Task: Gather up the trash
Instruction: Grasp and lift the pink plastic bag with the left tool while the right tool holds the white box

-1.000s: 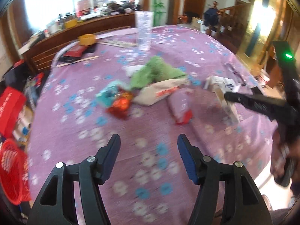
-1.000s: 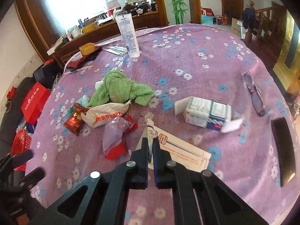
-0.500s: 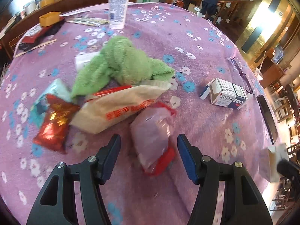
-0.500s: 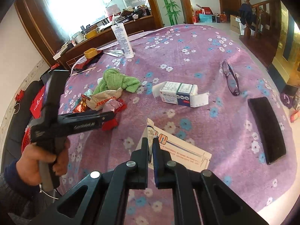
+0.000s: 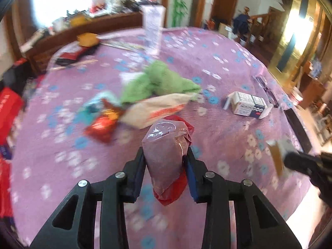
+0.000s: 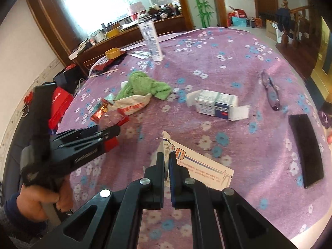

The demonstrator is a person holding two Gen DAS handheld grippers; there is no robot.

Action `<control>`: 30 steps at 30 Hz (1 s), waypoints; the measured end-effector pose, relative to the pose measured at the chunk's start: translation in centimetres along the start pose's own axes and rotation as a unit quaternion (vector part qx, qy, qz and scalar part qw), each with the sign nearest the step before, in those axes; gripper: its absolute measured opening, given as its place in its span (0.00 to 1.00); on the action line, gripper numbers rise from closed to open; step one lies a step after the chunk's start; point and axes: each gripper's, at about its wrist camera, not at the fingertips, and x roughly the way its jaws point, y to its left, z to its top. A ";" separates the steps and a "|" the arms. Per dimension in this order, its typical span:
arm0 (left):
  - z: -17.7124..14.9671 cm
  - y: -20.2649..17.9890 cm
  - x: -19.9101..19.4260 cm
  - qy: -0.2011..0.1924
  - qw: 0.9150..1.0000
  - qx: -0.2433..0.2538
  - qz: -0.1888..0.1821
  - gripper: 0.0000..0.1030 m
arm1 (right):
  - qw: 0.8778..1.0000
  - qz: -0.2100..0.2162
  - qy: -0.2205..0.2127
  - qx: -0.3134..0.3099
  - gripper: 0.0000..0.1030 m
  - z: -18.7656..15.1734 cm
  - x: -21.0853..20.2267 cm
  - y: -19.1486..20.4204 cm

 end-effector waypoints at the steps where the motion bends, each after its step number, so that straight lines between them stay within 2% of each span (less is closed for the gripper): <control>1: -0.6 0.7 -1.1 -0.007 1.000 -0.005 0.009 0.34 | 1.000 0.005 0.002 -0.006 0.05 0.1 0.3 0.7; 6: -2.9 4.5 -4.3 -0.019 0.998 -0.036 0.055 0.34 | 0.998 0.038 0.013 -0.042 0.05 0.4 2.2 5.0; 14: -5.0 8.8 -6.7 -0.027 0.993 -0.074 0.090 0.34 | 0.994 0.071 0.024 -0.085 0.05 0.7 4.0 10.2; 21: -5.6 9.8 -7.1 -0.025 0.991 -0.073 0.109 0.34 | 0.991 0.085 0.022 -0.100 0.05 1.0 4.7 12.4; 30: -5.3 10.4 -7.6 -0.031 0.991 -0.057 0.121 0.34 | 0.990 0.091 0.021 -0.101 0.05 1.0 5.0 13.4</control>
